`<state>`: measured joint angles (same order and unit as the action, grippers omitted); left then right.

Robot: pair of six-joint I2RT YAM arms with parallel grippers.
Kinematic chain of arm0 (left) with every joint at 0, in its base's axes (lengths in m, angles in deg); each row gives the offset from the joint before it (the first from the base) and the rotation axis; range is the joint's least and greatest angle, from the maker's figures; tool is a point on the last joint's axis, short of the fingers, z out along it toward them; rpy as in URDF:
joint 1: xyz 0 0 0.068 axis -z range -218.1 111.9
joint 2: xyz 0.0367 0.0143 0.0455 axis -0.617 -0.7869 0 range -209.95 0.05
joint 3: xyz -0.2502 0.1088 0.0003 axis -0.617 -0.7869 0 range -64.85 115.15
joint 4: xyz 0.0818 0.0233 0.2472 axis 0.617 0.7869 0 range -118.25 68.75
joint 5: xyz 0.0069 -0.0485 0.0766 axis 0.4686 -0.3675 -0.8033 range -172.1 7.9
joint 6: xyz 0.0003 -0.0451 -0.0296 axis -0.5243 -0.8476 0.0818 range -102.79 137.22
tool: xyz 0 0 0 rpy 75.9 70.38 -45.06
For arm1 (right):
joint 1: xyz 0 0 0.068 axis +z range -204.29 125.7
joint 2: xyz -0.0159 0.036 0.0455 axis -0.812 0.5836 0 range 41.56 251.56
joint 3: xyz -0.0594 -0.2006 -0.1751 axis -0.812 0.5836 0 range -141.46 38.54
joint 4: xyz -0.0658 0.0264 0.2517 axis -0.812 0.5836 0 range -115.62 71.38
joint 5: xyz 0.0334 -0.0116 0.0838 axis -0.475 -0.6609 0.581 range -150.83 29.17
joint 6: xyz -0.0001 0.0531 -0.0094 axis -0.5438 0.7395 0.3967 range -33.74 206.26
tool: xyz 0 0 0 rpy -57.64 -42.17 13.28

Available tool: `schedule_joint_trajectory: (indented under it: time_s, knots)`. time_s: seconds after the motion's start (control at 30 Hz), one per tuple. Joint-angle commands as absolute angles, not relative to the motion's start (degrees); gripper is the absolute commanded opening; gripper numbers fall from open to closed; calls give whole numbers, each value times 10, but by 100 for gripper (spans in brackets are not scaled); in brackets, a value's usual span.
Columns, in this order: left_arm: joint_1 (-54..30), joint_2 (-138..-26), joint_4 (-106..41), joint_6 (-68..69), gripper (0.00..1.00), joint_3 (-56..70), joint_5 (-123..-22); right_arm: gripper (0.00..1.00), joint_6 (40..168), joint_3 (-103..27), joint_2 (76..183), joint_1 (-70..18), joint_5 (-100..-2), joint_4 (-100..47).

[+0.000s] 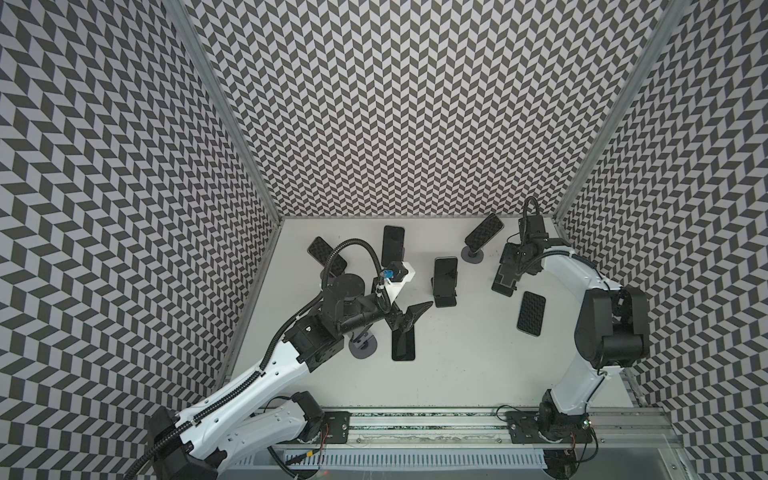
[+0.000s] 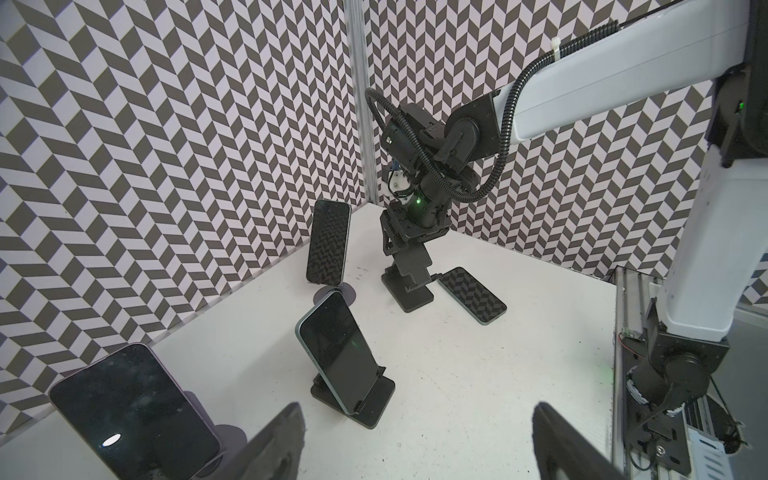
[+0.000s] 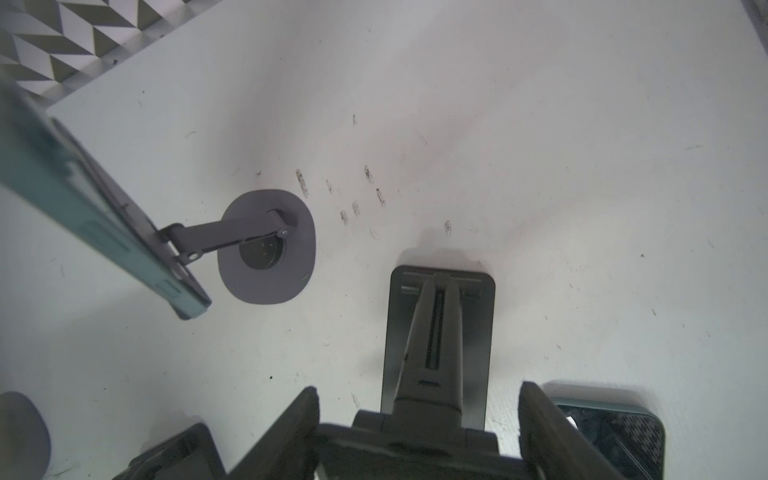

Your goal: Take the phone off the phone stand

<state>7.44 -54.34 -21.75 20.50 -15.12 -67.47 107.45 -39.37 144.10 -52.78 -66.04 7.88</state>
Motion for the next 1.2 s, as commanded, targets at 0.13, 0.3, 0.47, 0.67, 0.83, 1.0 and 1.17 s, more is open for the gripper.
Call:
schedule_joint_trajectory:
  time_s: [0.13, 0.3, 0.47, 0.67, 0.83, 1.0, 1.17]
  knots:
    - [71, -542, -229, 188, 86, -138, -678, 65, 1063, -414, 1468, -549, -642, 52]
    - [71, -531, -237, 173, 86, -146, -684, 82, 1060, -432, 1471, -554, -645, 70]
    - [71, -525, -239, 172, 86, -152, -687, 92, 1068, -442, 1459, -555, -633, 80]
    - [71, -534, -242, 182, 86, -143, -693, 96, 1075, -449, 1446, -555, -633, 102]
    - [70, -538, -246, 189, 86, -139, -691, 97, 1083, -458, 1418, -555, -635, 119]
    - [69, -537, -250, 189, 86, -139, -689, 97, 1091, -465, 1384, -554, -636, 135]
    - [68, -531, -249, 189, 86, -142, -690, 98, 1099, -463, 1349, -553, -628, 140]
